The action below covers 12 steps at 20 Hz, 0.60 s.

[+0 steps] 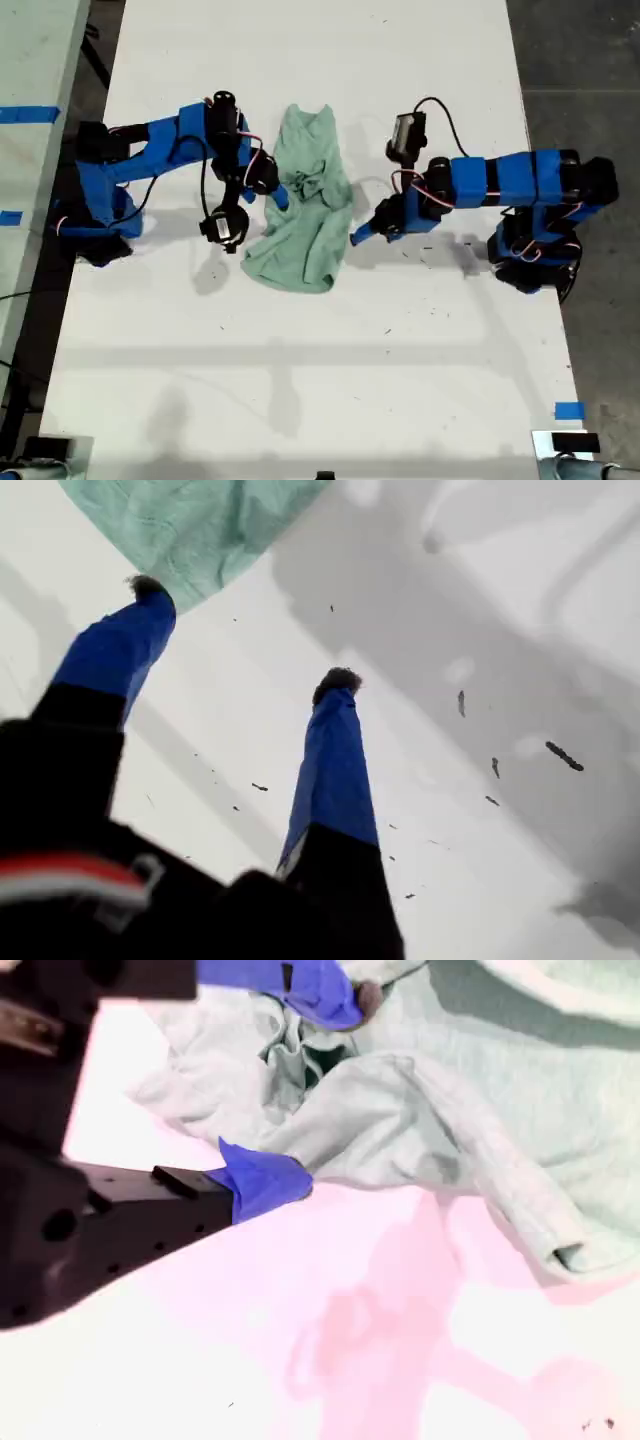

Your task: Fold tshirt

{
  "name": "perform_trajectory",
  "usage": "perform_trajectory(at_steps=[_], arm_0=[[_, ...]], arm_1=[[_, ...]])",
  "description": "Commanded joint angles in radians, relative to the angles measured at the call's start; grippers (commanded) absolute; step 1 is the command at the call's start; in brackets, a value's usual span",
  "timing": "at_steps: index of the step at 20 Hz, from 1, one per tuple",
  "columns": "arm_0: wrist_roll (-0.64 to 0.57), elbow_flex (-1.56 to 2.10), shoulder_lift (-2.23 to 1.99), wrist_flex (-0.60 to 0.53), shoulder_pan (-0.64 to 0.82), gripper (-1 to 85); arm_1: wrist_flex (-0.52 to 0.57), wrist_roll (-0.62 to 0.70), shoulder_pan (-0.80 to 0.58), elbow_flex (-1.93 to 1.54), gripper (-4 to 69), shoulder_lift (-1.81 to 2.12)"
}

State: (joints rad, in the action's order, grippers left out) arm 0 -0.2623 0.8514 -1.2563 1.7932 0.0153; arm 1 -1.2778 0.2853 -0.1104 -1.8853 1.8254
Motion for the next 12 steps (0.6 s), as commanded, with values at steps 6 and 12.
perform_trajectory(at_steps=[6, 12], arm_0=[[0.225, 0.569, -0.431, -0.164, -0.155, 9.8], [0.41, 1.042, -0.765, -0.328, -0.25, 5.3]], arm_1=[[-0.017, -0.075, 0.046, -0.138, 13.7, 0.282], [-0.066, -0.152, 0.075, -0.407, -0.6, 0.736]])
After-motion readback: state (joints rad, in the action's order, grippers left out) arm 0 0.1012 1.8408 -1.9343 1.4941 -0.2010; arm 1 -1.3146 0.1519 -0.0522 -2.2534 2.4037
